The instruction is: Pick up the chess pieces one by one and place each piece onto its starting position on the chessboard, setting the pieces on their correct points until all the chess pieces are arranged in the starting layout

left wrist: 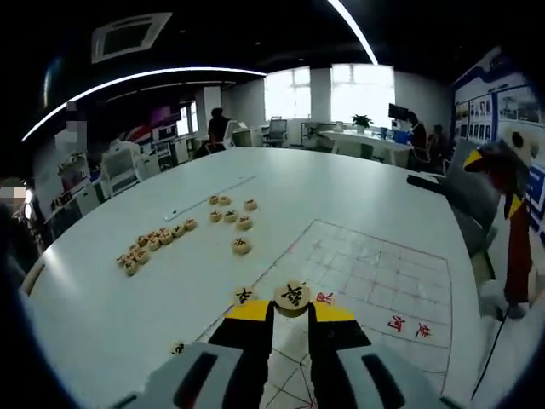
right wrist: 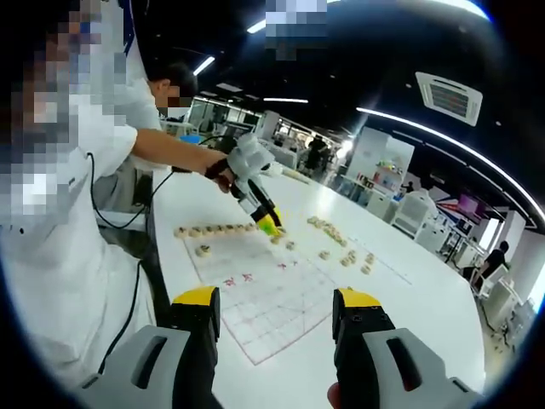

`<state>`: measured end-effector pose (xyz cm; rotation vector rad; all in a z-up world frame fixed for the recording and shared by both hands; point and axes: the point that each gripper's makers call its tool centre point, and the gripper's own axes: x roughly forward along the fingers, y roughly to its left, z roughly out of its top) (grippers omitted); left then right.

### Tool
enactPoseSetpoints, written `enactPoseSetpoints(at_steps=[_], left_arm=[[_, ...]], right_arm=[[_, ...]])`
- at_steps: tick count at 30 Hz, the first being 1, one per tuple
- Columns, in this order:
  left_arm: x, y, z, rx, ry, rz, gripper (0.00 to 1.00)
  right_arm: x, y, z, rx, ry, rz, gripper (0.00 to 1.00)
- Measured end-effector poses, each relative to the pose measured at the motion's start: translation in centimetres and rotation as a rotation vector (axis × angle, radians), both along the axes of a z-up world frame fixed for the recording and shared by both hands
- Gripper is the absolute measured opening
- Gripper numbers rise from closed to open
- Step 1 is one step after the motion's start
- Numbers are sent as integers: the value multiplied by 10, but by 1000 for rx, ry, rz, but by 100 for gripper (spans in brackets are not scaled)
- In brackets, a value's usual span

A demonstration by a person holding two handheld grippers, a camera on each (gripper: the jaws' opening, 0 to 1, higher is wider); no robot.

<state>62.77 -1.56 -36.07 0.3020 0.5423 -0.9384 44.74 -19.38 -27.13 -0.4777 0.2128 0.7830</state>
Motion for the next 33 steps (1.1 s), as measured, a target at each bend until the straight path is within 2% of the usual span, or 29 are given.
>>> enactPoseSetpoints(at_steps=[8, 14, 20, 23, 25, 28, 30, 33], left_arm=[[4, 0, -30, 39, 42, 0, 19], [6, -1, -42, 54, 62, 5, 19], [4, -1, -44, 58, 69, 9, 19], [4, -2, -41, 50, 68, 8, 19], [2, -3, -34, 32, 62, 2, 24], [-3, -7, -22, -6, 88, 2, 32], [-4, -8, -12, -1, 45, -15, 37], [-3, -9, 4, -33, 26, -10, 39]], right_arm=[[0, 0, 0, 0, 0, 1, 54], [2, -6, 0, 7, 2, -12, 54], [1, -5, 0, 7, 0, -8, 54], [1, -5, 0, 6, 1, -9, 54], [1, -5, 0, 7, 0, -10, 54], [1, -4, -1, 6, 1, -10, 54], [2, -4, -1, 5, 3, -10, 54], [1, -3, -1, 5, 1, -8, 54]])
